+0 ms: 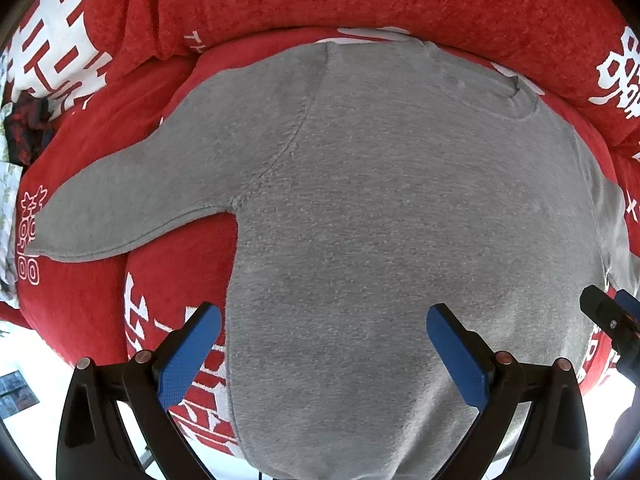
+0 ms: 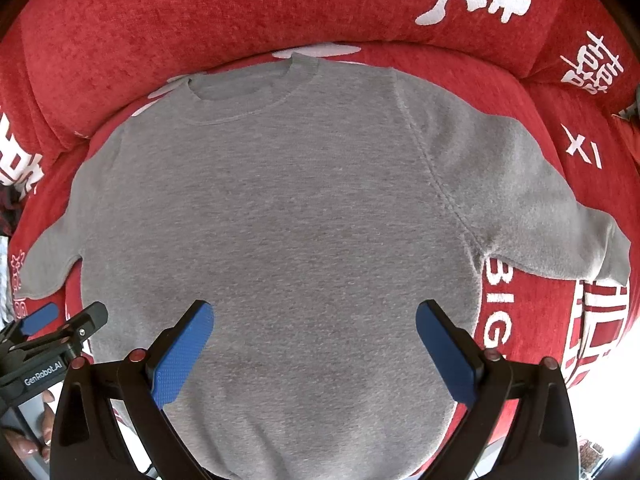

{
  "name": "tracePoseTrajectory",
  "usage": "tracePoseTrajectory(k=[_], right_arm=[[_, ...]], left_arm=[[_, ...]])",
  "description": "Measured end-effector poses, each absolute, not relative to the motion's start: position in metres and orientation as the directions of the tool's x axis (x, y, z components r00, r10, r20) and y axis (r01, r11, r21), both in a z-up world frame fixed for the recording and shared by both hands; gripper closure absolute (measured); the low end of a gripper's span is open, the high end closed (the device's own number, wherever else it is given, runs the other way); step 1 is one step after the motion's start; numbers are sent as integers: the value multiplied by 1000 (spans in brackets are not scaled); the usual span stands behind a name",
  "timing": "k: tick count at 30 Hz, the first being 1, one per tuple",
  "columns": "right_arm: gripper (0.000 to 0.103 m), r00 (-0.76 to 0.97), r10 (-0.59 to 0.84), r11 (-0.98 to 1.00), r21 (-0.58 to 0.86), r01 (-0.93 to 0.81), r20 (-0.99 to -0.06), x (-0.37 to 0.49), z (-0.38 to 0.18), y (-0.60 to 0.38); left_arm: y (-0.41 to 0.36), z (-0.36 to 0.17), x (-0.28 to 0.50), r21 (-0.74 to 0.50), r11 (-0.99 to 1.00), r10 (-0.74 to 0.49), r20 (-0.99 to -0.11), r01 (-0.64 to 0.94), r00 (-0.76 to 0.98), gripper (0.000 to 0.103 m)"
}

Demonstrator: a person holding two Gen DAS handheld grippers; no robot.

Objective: Fold small clothes

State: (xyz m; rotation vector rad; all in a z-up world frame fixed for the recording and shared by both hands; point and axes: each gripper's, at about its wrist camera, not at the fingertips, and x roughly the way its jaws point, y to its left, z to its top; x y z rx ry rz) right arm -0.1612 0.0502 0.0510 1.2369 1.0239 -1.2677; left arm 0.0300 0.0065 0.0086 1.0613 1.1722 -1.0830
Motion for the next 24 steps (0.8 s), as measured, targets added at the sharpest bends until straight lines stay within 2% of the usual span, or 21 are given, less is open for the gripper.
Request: tracePoseTrajectory(k=[24], right_arm=[[2,60,-117,-69,69,995,-991,-146,58,48]], left_arm=[[13,7,49,27,170,-78,-996,985,41,0]])
